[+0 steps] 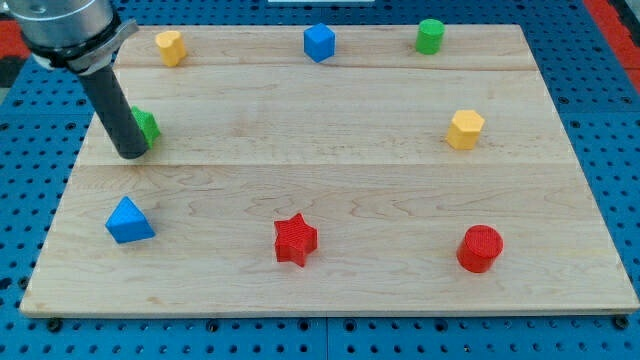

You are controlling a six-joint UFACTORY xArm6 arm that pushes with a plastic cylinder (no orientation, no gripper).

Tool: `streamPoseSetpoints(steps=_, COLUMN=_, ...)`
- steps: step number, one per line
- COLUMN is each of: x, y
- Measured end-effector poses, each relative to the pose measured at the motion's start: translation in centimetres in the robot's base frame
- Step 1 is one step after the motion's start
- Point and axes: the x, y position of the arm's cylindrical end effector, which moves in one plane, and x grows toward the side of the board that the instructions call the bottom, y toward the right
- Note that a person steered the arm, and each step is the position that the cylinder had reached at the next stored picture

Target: Move the yellow hexagon diagonally top left to the red star

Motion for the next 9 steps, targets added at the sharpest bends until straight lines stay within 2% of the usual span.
streamPoseSetpoints(steps=1, x=-0.5, y=2.6)
streamPoseSetpoints(steps=2, x=-3.0, y=7.6)
streamPoseSetpoints(steps=4, x=-4.9, y=9.7)
streamPoseSetpoints(steps=9, x=-5.1, y=17.5)
